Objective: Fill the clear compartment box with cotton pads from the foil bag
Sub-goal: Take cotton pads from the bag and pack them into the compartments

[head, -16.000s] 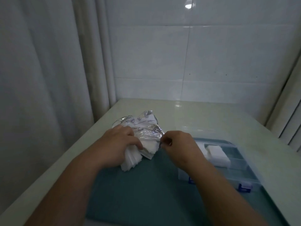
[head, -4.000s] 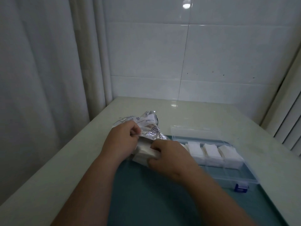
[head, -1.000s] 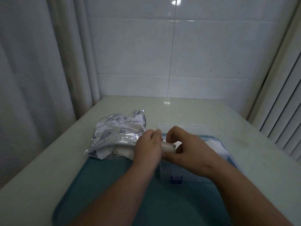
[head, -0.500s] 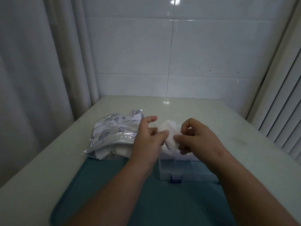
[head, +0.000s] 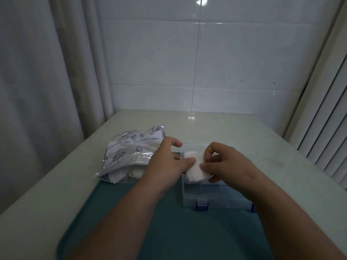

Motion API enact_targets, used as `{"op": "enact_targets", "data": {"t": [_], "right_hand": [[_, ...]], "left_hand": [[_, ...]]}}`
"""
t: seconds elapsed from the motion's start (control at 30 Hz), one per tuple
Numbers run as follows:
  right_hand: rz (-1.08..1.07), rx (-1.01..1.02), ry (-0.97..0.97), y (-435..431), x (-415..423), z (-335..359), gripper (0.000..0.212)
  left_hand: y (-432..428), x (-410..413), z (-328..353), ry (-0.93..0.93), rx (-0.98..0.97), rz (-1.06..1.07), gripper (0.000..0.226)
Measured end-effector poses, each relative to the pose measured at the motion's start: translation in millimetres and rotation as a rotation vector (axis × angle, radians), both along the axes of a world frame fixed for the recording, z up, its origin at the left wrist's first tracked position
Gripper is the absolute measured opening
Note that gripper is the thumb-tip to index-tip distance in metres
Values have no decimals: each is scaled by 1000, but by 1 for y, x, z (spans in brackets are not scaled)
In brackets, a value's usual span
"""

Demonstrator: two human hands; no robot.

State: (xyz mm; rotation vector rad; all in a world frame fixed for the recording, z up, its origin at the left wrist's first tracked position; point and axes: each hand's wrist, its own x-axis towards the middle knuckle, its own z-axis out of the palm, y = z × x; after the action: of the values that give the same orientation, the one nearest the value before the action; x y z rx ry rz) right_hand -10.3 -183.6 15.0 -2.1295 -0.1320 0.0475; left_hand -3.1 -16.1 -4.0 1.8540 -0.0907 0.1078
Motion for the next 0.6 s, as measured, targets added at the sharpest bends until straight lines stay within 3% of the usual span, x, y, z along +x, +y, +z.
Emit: {"op": "enact_targets", "data": {"t": [0.3, 0.6], "right_hand": [[-1, -9, 49, -3, 0, 0, 7], [69, -14, 179, -2, -1, -5, 8]], "left_hand": [[0, 1, -1, -19, 108, 14, 23], [2, -2, 0, -39, 402, -6, 11]]}}
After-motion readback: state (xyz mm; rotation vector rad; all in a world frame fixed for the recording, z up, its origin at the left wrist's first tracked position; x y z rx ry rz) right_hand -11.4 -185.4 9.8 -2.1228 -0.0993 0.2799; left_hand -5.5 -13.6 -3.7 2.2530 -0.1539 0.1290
